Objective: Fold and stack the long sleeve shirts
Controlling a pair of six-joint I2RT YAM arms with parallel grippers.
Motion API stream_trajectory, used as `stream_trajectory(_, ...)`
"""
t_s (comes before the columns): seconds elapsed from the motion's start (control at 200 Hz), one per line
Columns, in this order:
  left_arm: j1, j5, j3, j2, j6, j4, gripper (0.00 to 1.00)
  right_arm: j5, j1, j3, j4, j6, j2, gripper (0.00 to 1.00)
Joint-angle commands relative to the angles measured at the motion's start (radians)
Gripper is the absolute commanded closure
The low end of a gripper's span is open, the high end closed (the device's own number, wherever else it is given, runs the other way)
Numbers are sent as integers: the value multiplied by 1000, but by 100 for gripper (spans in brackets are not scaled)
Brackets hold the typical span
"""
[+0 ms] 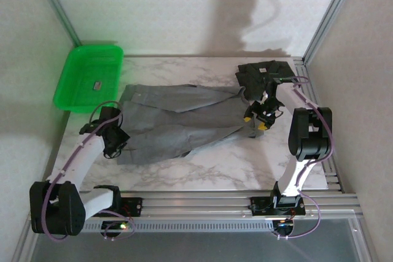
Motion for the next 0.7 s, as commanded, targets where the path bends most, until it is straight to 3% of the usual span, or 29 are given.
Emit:
stream_trajectory(0.0,-6,-8,20,23,-9,-50,92,-11,-6,34,-16,-17,25,37)
stream_trajectory(0.135,-6,13,-58,31,-27,14,88,-16,-5,41,-22,-24,32,37)
stream_trajectory(0.345,-6,21,-131,62,-40,72,59,-24,-5,28,-16,-21,32,38)
stream_trajectory(0.696,-4,-27,-137,57,-45,113,62,-30,-5,39,-18,-22,50,39)
